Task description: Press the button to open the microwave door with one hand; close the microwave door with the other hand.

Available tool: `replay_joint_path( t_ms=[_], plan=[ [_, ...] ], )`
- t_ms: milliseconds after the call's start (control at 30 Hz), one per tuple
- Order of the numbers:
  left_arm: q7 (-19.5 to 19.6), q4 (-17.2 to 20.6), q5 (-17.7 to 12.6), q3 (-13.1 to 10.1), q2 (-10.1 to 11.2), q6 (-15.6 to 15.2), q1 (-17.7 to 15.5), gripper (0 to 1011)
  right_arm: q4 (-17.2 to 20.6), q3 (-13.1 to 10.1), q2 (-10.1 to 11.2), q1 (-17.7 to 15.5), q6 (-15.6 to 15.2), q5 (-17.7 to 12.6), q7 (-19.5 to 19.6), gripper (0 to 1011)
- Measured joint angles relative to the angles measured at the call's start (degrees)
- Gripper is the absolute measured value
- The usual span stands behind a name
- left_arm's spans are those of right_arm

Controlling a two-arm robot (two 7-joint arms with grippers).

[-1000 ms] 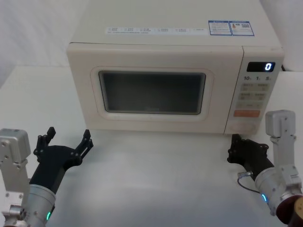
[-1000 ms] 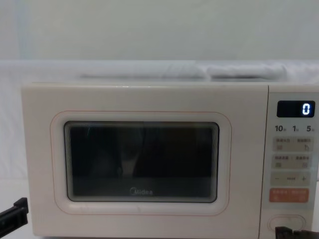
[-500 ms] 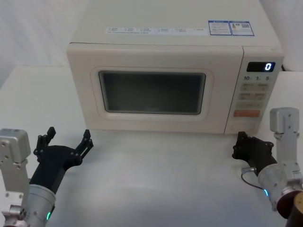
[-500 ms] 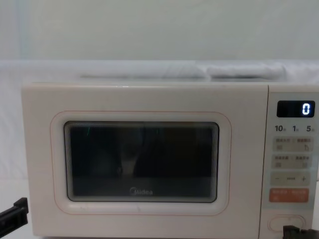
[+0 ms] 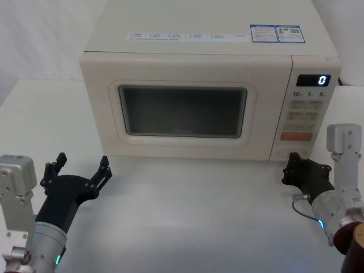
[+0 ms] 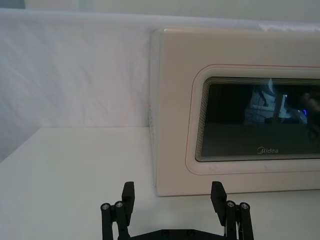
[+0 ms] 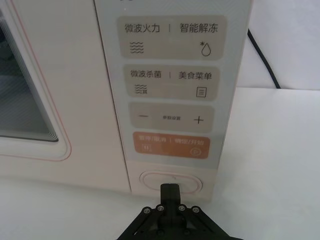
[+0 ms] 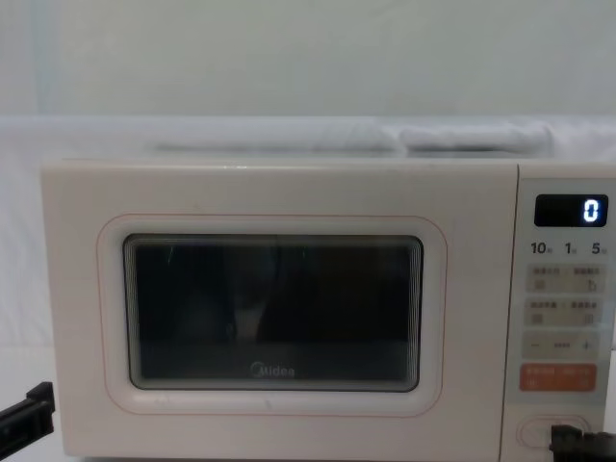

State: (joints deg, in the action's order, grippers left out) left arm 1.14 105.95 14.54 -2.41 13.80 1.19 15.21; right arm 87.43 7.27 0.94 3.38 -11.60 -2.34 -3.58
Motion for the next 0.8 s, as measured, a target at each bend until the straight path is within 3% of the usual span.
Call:
replay_joint_path(
  t_ms=[800],
  plan=[
    [0.00,0.00,0.00,0.00,0.00,0.00,0.00,1001,-4.70,-0.96,-0.65,2.76,2.69,-0.76,-0.55,0]
  ],
)
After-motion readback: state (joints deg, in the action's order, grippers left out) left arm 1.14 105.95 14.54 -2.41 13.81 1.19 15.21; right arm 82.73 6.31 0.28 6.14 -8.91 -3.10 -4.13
